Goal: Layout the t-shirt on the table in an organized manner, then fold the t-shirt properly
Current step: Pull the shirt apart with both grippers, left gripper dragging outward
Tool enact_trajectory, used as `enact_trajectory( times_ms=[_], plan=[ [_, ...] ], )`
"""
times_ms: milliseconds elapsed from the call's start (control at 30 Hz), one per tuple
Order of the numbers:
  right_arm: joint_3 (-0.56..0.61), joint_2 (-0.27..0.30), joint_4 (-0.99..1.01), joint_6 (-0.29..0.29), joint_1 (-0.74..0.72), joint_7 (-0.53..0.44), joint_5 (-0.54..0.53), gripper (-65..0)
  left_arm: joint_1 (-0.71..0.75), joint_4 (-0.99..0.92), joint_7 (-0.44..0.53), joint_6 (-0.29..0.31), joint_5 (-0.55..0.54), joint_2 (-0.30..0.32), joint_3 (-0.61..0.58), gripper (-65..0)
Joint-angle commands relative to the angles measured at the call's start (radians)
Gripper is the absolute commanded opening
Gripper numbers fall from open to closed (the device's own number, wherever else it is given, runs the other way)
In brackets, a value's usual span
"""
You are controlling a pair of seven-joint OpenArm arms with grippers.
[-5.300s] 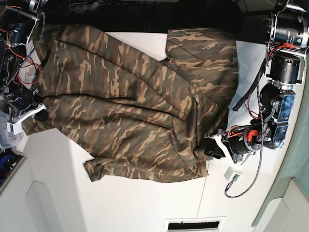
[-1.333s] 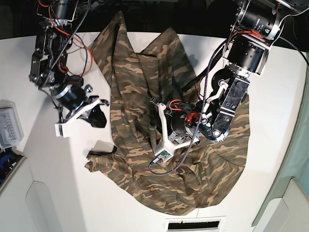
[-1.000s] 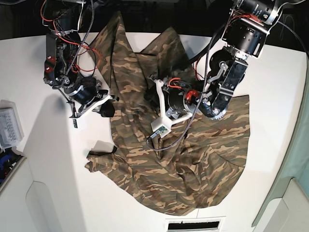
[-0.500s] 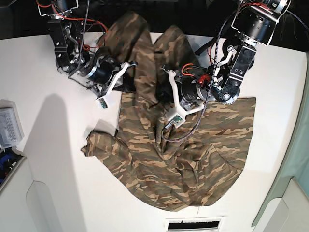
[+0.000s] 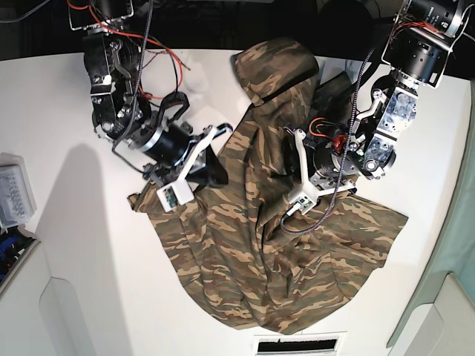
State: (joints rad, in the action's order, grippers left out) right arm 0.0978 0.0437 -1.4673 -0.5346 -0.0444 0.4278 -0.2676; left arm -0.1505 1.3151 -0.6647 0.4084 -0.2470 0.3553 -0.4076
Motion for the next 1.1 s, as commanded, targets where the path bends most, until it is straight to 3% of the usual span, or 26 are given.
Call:
enact_trajectory(
  times_ms=[0, 133, 200, 400, 467, 567, 800, 833, 933, 1067],
  plan=[
    [-0.018, -0.007, -0.012, 0.014, -0.034, -0.020, 0.008, -65.0, -0.015, 0.006, -0.020, -0.005, 0.012, 0.011, 0.003, -44.2],
    [-0.043, -0.026, 0.008, 0.142, -0.116, -0.020, 0.109, -65.0, -0.015, 0.006, -0.022, -0.005, 0.012, 0.011, 0.003, -44.2],
    [-0.043, -0.031, 0.046, 0.177, -0.154, -0.020, 0.151, -65.0, -0.015, 0.006, -0.024, -0.005, 0.012, 0.011, 0.003, -44.2],
    [0.011, -0.027, 0.272, 0.188, -0.263, -0.072, 0.348, -65.0, -0.015, 0.006, -0.030, -0.005, 0.012, 0.011, 0.003, -44.2],
    [0.038, -0.022, 0.346, 0.222, -0.291, -0.095, 0.407, -65.0, -0.015, 0.006, -0.040, -0.005, 0.011, 0.011, 0.003, -44.2],
    [0.050, -0.018, 0.428, 0.304, -0.325, -0.096, 0.426, -65.0, -0.013, 0.006, -0.048, -0.005, 0.011, 0.011, 0.003, -44.2],
    [0.050, 0.040, 0.476, 0.321, -0.340, -0.095, 0.417, -65.0, -0.012, 0.006, -0.058, -0.005, 0.011, 0.020, 0.003, -44.2],
    [0.050, 0.043, 0.476, 0.322, -0.340, -0.094, 0.403, -61.5, -0.012, 0.006, -0.058, -0.005, 0.011, 0.024, 0.003, -44.2],
    [0.050, 0.048, 0.476, 0.322, -0.340, -0.093, 0.349, -43.3, -0.012, 0.006, -0.058, -0.005, 0.003, 0.031, 0.003, -44.2],
    [0.050, 0.047, 0.469, 0.322, -0.341, -0.094, 0.327, -40.6, -0.012, 0.006, -0.058, -0.005, 0.003, 0.031, 0.003, -44.2]
  ],
)
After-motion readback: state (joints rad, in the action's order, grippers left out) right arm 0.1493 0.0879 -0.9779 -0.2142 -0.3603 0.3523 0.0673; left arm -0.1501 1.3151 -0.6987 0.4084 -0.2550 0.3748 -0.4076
